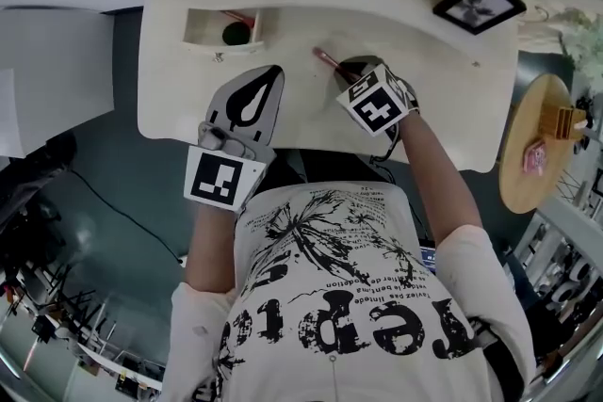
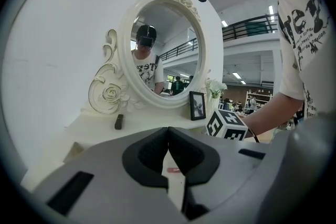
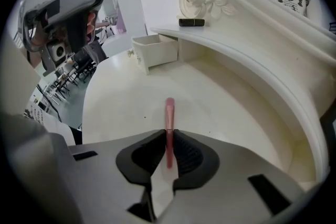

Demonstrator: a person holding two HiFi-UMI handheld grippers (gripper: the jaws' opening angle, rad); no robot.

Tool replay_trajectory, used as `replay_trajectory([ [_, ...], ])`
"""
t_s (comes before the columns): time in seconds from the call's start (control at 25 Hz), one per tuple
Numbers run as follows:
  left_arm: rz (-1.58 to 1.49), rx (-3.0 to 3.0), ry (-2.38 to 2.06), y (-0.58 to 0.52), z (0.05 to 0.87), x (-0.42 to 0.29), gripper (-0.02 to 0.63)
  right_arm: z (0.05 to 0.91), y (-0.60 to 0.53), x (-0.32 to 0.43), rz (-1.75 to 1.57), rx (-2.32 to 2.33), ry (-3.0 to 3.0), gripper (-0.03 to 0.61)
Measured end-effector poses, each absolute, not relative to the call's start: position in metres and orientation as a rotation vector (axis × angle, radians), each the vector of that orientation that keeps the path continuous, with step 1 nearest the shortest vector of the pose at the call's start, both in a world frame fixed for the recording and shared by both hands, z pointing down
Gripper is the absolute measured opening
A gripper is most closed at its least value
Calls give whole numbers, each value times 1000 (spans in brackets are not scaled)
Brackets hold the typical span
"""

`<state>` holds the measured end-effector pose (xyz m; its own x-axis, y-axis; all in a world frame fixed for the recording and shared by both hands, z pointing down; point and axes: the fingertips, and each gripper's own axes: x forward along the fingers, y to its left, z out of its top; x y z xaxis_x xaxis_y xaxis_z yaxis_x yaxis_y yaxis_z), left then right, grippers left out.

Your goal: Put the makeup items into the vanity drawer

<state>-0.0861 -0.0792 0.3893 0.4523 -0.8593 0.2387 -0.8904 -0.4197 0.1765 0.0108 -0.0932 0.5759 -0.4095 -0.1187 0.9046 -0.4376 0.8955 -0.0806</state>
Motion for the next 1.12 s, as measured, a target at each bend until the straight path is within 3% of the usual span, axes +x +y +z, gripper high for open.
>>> replay_trajectory([
  [0.44, 102, 2505, -1497, -80, 359, -107, 12, 522, -113, -16, 425, 530, -2056, 61],
  [0.72, 88, 2530, -1534, -75, 335, -153, 12, 477, -117, -81, 383, 500, -2148, 61],
  [1.12, 106, 2473, -1632, -71, 332, -248, 12, 477, -120, -190, 325, 384, -2178, 61],
])
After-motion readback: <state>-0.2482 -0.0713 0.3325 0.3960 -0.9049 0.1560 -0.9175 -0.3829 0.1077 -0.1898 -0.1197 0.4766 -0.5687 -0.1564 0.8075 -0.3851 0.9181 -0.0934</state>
